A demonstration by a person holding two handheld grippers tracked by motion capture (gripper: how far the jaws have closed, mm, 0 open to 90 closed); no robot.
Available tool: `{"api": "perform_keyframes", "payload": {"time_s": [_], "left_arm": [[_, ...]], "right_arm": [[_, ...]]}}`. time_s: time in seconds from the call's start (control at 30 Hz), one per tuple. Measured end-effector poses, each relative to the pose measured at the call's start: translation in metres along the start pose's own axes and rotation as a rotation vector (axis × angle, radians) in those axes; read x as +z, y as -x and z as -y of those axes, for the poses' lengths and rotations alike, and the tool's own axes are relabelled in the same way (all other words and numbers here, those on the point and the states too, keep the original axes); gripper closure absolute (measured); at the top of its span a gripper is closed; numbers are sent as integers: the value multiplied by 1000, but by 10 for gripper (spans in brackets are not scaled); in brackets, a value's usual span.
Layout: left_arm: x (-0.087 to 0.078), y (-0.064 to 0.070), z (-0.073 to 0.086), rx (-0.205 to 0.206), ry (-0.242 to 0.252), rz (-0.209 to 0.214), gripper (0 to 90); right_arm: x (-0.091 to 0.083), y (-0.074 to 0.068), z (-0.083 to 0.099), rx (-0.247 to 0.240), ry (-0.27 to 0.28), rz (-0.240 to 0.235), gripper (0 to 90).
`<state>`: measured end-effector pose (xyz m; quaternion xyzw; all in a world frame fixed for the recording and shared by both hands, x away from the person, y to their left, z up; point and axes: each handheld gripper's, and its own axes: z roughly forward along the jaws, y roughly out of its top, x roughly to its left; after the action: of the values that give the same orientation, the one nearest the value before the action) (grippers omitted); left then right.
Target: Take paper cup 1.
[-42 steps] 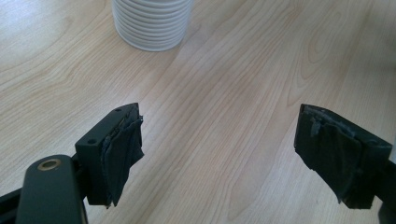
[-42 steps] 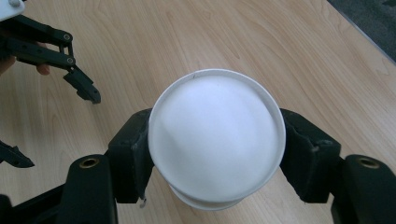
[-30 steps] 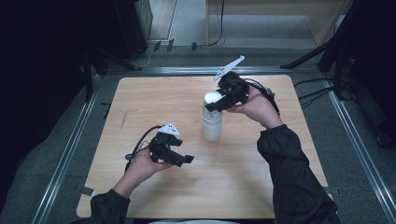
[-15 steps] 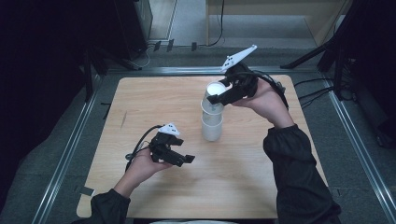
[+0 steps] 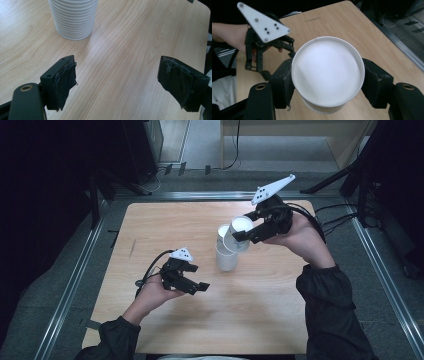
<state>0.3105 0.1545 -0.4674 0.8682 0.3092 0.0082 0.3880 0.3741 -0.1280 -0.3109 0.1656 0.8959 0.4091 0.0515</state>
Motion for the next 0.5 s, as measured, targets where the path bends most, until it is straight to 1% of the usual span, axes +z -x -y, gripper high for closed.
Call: {"api": "perform_keyframes", "payload": {"time_s": [0.07, 0.13, 0.23, 0.27, 0.33, 0.4, 0.5], "left_arm": [[-2, -2, -4, -6, 21, 19, 152], [-3, -4, -8, -18, 37, 35, 151], [-3, -5, -11, -16, 40, 50, 133], [-3, -4, -13, -12, 47, 51, 129], [-5, -3, -13, 9, 58, 44, 128], [-6, -2, -14, 26, 60, 51, 128], [-4, 0, -16, 38, 55, 59, 136]], "right_arm": [[0, -2, 5, -8, -12, -3, 342], [0, -4, 10, -3, -19, -3, 342], [0, -6, 15, 5, -23, -6, 342], [-1, -7, 20, 6, -34, 2, 342], [-1, -9, 25, 14, -36, 0, 342], [-1, -11, 31, 13, -35, 3, 342], [0, -15, 40, -8, -32, -1, 342]]}}
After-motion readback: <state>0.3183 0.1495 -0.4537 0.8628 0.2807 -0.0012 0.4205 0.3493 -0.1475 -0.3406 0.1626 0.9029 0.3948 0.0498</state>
